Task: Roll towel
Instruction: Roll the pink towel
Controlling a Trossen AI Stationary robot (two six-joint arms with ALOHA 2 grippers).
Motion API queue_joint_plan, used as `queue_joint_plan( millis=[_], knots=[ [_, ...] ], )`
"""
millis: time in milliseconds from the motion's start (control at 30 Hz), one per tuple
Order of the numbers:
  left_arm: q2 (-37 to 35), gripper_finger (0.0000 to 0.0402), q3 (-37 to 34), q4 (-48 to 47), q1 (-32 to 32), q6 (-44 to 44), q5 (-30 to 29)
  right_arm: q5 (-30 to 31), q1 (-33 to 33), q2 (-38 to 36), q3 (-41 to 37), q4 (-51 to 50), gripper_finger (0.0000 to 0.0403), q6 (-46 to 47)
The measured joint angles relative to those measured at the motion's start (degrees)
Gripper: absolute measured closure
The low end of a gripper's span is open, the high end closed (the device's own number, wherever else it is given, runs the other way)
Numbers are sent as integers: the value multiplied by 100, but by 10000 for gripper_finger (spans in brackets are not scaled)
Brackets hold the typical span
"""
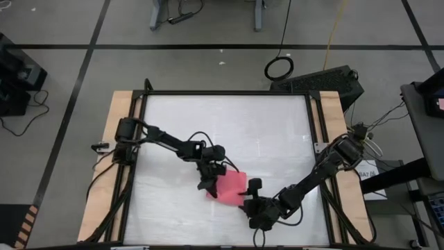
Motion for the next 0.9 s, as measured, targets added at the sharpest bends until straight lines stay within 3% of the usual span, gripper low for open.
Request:
queue_joint_plan(
  millis=[233, 533, 767, 900],
  knots=[
    [334, 388, 426, -44, -63, -62, 263, -207, -114, 126, 0, -162, 200, 568],
    [324, 362, 494, -496, 152, 136, -55, -920, -177, 124, 0, -456, 389, 1402],
    [-190, 284, 430, -1602, 173, 1302, -967, -1771, -151, -18, 7, -436, 398, 1869],
    [-841, 242, 461, -1597, 90, 2038, -1608, -2385, -284, -142, 2, -451, 399, 2087]
  ],
)
